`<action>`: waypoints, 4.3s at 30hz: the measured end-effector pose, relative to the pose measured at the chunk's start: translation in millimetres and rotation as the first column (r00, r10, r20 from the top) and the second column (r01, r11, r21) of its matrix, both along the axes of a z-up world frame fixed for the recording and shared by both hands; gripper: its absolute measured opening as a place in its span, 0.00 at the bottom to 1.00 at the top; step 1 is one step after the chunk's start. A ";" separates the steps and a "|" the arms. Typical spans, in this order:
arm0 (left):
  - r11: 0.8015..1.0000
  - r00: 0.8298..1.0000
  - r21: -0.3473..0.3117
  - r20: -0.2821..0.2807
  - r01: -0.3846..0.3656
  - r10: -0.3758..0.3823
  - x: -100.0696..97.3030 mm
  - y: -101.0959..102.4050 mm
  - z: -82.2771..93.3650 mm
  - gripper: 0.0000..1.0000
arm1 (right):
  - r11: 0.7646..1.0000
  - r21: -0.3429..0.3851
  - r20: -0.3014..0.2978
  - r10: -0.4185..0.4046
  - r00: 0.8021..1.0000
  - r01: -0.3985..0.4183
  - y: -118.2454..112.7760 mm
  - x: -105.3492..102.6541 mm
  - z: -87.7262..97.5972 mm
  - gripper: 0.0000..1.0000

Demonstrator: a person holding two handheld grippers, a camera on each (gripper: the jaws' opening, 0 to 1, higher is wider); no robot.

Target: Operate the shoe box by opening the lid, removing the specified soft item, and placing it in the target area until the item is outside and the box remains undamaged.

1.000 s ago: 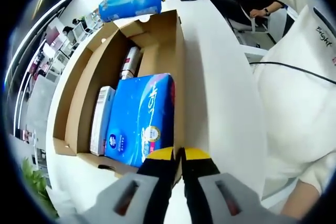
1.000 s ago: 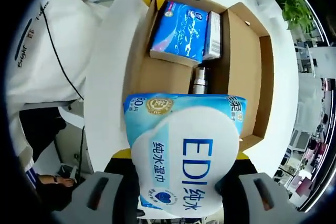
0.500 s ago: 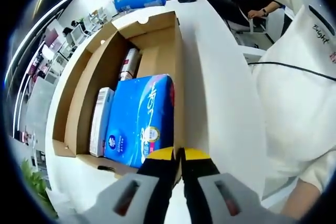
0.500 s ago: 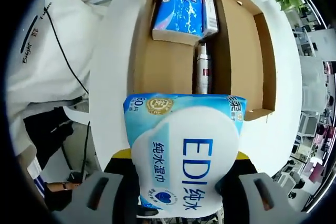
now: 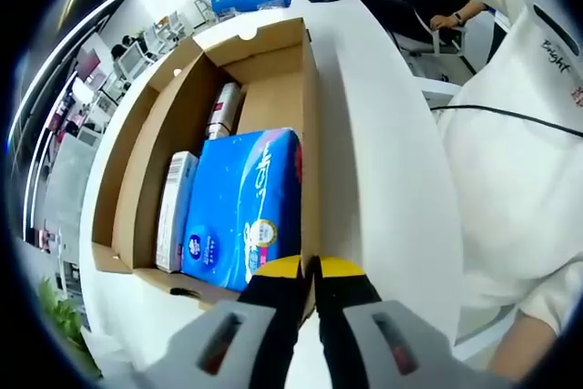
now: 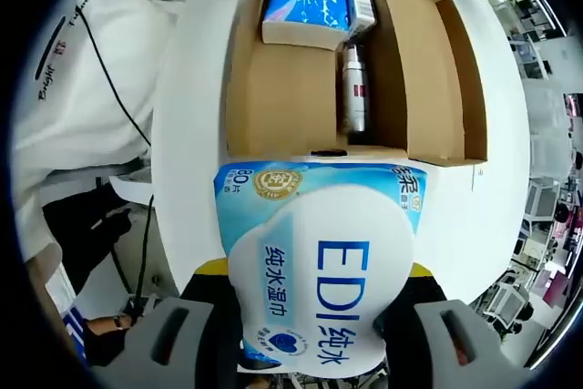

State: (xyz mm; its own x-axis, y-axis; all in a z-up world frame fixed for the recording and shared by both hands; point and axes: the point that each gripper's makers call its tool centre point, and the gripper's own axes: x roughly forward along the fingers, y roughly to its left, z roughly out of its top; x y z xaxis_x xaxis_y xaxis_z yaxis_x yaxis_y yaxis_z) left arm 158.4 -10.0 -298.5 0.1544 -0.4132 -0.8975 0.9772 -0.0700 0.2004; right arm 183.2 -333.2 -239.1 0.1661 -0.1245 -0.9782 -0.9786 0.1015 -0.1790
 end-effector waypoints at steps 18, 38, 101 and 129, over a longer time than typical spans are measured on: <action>1.000 1.000 0.012 0.016 0.001 -0.001 0.4 1.0 0.0 0.04 | 1.000 0.003 -0.058 0.013 0.998 -0.013 -13.5 1.6 -37.5 0.61; 1.000 1.000 0.009 0.019 0.002 -0.002 0.3 0.8 0.1 0.04 | 1.000 0.016 -0.061 -0.024 0.998 0.025 -21.0 8.0 -58.8 0.61; 1.000 0.998 0.001 0.056 0.027 -0.027 1.6 -0.9 -3.6 0.07 | 0.992 0.106 0.031 -0.068 0.997 0.064 -16.6 12.4 -45.2 0.48; 1.000 1.000 0.005 0.020 -0.006 0.005 1.0 -0.9 -4.6 0.07 | 0.757 0.634 0.140 -0.315 0.939 0.159 4.7 18.1 -12.6 0.52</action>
